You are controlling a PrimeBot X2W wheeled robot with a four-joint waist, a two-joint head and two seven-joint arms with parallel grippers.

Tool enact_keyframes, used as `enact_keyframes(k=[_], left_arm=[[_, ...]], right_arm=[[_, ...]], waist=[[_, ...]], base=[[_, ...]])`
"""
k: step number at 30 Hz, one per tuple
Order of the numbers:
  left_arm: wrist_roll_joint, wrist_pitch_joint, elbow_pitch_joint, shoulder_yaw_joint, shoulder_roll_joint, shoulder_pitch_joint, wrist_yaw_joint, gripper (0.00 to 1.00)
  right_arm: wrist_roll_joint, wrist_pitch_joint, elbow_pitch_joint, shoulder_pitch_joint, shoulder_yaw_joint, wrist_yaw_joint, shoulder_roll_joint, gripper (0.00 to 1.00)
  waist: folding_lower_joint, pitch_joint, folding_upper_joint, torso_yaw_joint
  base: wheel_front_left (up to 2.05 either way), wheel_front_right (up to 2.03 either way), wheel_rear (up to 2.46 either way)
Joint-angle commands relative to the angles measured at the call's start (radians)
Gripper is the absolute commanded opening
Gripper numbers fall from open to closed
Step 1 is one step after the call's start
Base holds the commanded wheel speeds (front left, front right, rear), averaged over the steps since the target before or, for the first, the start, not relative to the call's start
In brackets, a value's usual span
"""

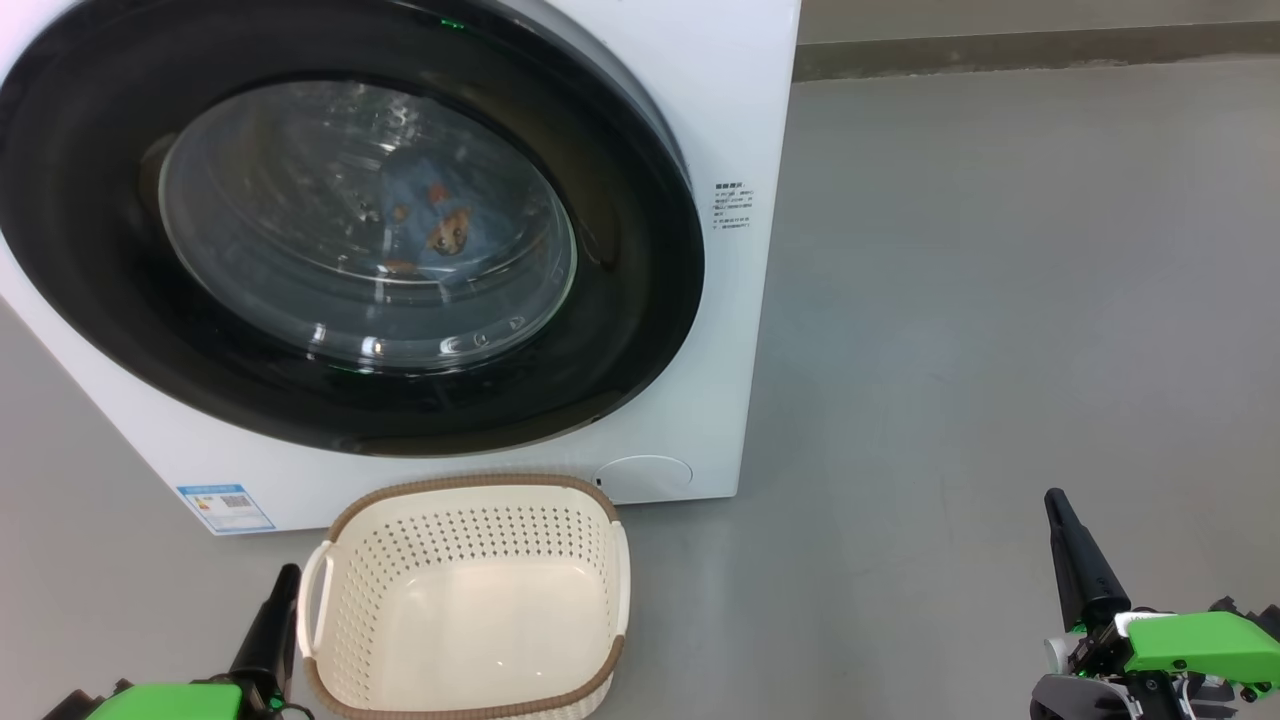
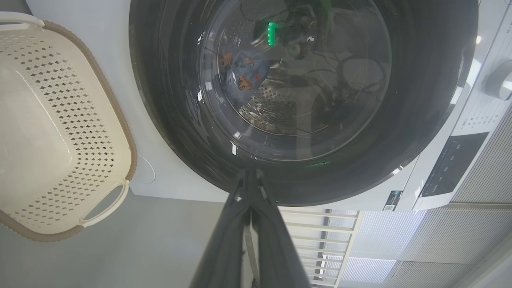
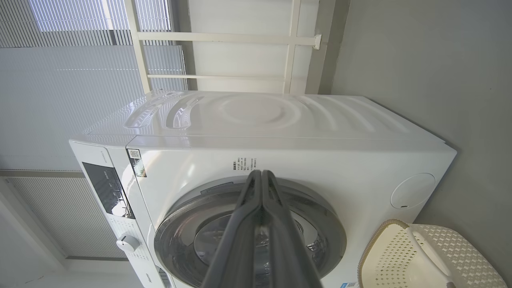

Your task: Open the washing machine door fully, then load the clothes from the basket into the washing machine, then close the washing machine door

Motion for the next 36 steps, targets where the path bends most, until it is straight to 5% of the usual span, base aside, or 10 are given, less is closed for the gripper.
enact_keyframes(k=[1, 36], left_arm=[[-0.008, 0.006, -0.028, 0.035, 0.012, -0.041, -0.003, 0.00], [-0.008, 0.006, -0.028, 0.034, 0.012, -0.041, -0.003, 0.00]], right_arm=[[0.004, 0.008, -0.031, -0.006, 0.022, 0.002, -0.003, 0.00], [0.004, 0.008, -0.031, -0.006, 0.023, 0.002, -0.003, 0.00]], waist=[[0.0000, 0.000, 0.0000, 0.000], [0.0000, 0.000, 0.0000, 0.000]], base=[[0.00, 0.00, 0.00], [0.00, 0.00, 0.00]])
